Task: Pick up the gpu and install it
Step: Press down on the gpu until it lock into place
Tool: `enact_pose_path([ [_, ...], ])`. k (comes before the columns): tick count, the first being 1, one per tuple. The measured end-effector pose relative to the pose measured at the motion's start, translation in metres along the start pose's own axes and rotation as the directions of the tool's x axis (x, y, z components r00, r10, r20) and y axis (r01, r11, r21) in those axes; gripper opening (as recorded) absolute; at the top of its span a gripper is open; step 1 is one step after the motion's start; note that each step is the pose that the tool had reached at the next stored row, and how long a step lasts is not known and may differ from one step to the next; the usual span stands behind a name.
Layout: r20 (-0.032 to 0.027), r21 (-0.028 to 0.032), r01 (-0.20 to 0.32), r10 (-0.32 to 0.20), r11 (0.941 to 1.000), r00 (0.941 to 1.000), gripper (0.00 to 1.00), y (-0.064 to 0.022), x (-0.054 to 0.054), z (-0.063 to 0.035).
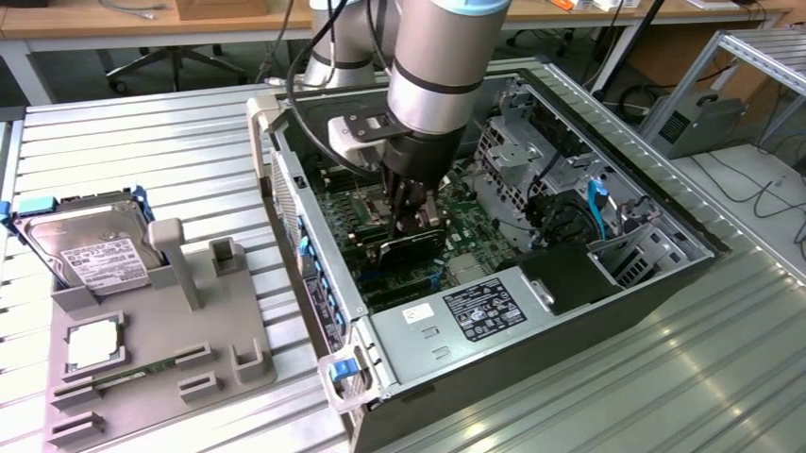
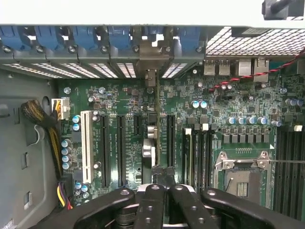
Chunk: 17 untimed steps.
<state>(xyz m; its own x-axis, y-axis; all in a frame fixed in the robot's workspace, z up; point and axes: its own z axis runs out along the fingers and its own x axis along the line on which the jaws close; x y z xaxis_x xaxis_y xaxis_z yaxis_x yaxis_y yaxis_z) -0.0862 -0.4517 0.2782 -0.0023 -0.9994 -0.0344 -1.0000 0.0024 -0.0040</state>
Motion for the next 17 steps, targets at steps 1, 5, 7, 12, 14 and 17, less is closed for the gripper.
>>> enact_pose_path([
  [1,0.0001,0.0,0.0,0.0,1.0,1.0,0.11,0.0034,0.0001,0.0013],
  [5,-0.0001,-0.0001,0.0,0.0,1.0,1.0,0.11,0.0034,0.0002,0.0054],
  [7,-0.0003,-0.0002,0.0,0.0,1.0,1.0,0.11,0.0034,0.0003,0.006],
  [12,-0.0001,0.0,0.0,0.0,1.0,1.0,0.11,0.0034,0.0003,0.0067],
  [14,-0.0002,0.0,0.0,0.0,1.0,1.0,0.11,0.0035,0.0003,0.0074],
  [17,-0.0004,-0.0002,0.0,0.0,1.0,1.0,0.11,0.0037,0.0003,0.0078],
])
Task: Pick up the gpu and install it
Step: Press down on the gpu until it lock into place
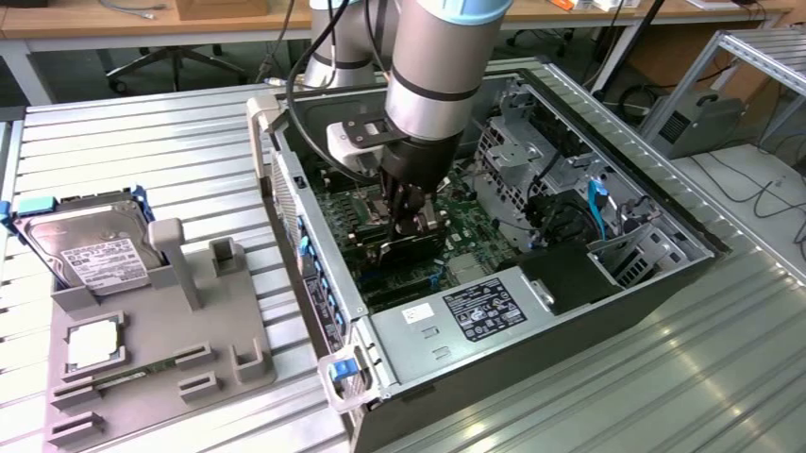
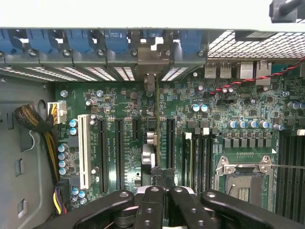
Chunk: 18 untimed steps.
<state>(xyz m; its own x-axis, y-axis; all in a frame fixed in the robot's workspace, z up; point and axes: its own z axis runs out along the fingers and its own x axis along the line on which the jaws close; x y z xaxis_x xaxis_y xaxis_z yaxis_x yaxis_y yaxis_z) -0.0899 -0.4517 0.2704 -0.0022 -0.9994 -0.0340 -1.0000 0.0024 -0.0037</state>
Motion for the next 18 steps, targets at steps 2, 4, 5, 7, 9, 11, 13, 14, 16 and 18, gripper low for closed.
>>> enact_pose_path([
  [2,0.0004,0.0002,0.0,0.0,1.0,1.0,0.11,0.0,0.0,0.0002],
  [4,0.0003,0.0002,0.0,0.0,1.0,1.0,0.11,0.0002,0.0,0.0003],
  [5,0.0002,0.0002,0.0,0.0,1.0,1.0,0.11,0.0006,0.0,0.0004],
  [7,0.0001,0.0001,0.0,0.0,1.0,1.0,0.11,0.0016,0.0,0.0008],
  [9,0.0001,0.0001,0.0,0.0,1.0,1.0,0.11,0.0023,0.0,0.001],
  [11,0.0004,0.0002,0.0,0.0,1.0,1.0,0.11,0.0031,0.0,0.0013],
  [13,0.0003,0.0002,0.0,0.0,1.0,1.0,0.11,0.0036,0.0,0.0013],
  [14,0.0003,0.0002,0.0,0.0,1.0,1.0,0.11,0.0036,0.0,0.0013],
  [16,0.0004,0.0002,0.0,0.0,1.0,1.0,0.11,0.0038,0.0,0.0013],
  [18,0.0004,0.0002,0.0,0.0,1.0,1.0,0.11,0.0037,0.0,0.0013],
])
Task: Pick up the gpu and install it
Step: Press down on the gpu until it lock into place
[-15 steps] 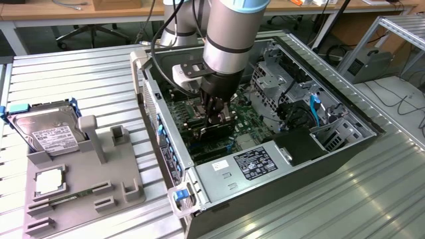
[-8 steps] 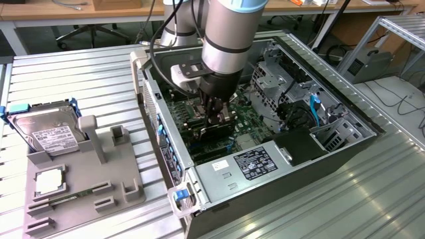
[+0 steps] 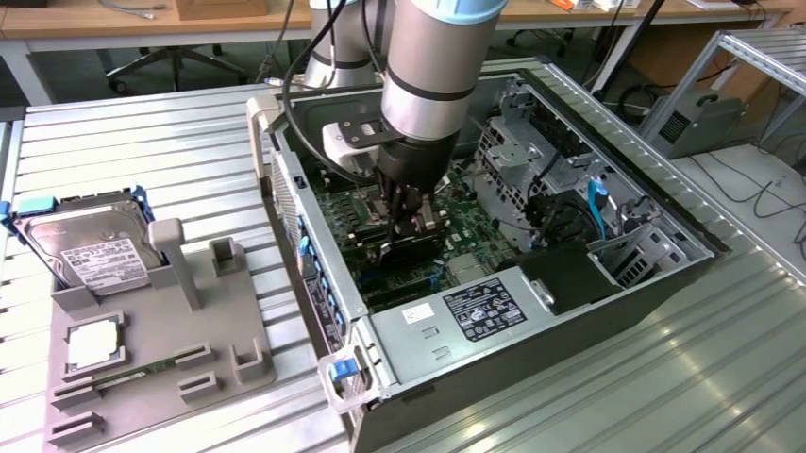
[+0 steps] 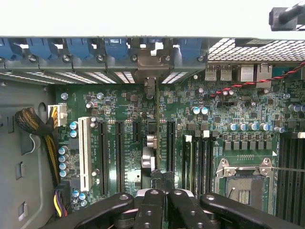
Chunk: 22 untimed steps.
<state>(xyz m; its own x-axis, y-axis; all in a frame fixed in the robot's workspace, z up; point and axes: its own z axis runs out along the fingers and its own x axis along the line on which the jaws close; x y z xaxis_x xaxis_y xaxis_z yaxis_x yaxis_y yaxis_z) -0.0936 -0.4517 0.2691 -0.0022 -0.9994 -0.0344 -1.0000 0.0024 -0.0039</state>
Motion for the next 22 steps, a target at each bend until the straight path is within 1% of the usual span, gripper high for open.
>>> enact_pose_path([
  [2,0.0001,0.0,0.0,0.0,1.0,1.0,0.11,0.0,0.0,-0.0004],
  [5,0.0018,0.0009,0.0,0.0,1.0,1.0,0.11,-0.0001,0.0,-0.0031],
  [6,0.0008,0.0004,0.0,0.0,1.0,1.0,0.11,0.0,0.0,-0.0049],
  [10,0.0,0.0,0.0,0.0,1.0,1.0,0.11,-0.0002,-0.001,-0.0185],
  [12,-0.0003,0.0,0.0,0.0,1.0,1.0,0.11,-0.0003,-0.001,-0.0221],
  [22,-0.0126,0.0,0.0,0.0,1.0,0.9999,0.11,-0.0024,-0.002,-0.0511],
])
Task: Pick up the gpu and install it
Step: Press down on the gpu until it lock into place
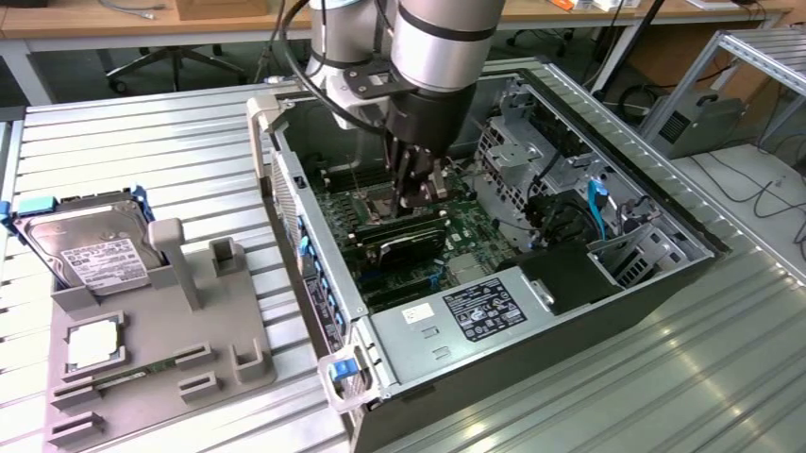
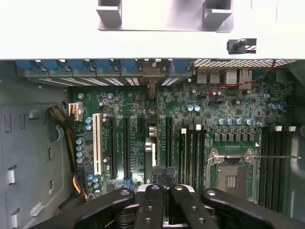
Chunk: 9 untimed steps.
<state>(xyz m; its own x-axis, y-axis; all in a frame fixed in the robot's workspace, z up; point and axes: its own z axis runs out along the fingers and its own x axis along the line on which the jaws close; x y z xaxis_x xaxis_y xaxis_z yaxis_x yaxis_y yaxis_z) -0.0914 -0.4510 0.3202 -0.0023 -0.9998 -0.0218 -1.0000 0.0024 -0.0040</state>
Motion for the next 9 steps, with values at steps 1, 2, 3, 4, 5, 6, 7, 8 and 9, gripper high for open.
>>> enact_pose_path([
  [1,-0.0009,0.0,0.0,0.0,1.0,1.0,0.11,-0.0001,0.0,-0.0022],
  [2,-0.002,0.0,0.0,0.0,1.0,1.0,0.11,-0.0002,0.0,-0.005],
  [3,-0.0029,0.0001,0.0,0.0,1.0,1.0,0.11,-0.0004,0.0,-0.0072],
  [4,-0.004,0.0001,0.0,0.0,1.0,1.0,0.11,-0.0005,-0.001,-0.0092],
  [5,-0.0051,0.0001,0.0,0.0,1.0,1.0,0.11,-0.0006,-0.001,-0.011],
  [6,-0.0067,0.0,0.0,0.0,1.0,1.0,0.11,-0.0008,-0.001,-0.0132],
  [7,-0.0079,0.0,0.0,0.0,1.0,1.0,0.11,-0.0009,-0.001,-0.0142],
  [8,-0.0085,0.0001,0.0,0.0,1.0,1.0,0.11,-0.0009,-0.001,-0.0142],
  [9,-0.0086,0.0001,0.0,0.0,1.0,1.0,0.11,-0.0009,-0.001,-0.0143],
])
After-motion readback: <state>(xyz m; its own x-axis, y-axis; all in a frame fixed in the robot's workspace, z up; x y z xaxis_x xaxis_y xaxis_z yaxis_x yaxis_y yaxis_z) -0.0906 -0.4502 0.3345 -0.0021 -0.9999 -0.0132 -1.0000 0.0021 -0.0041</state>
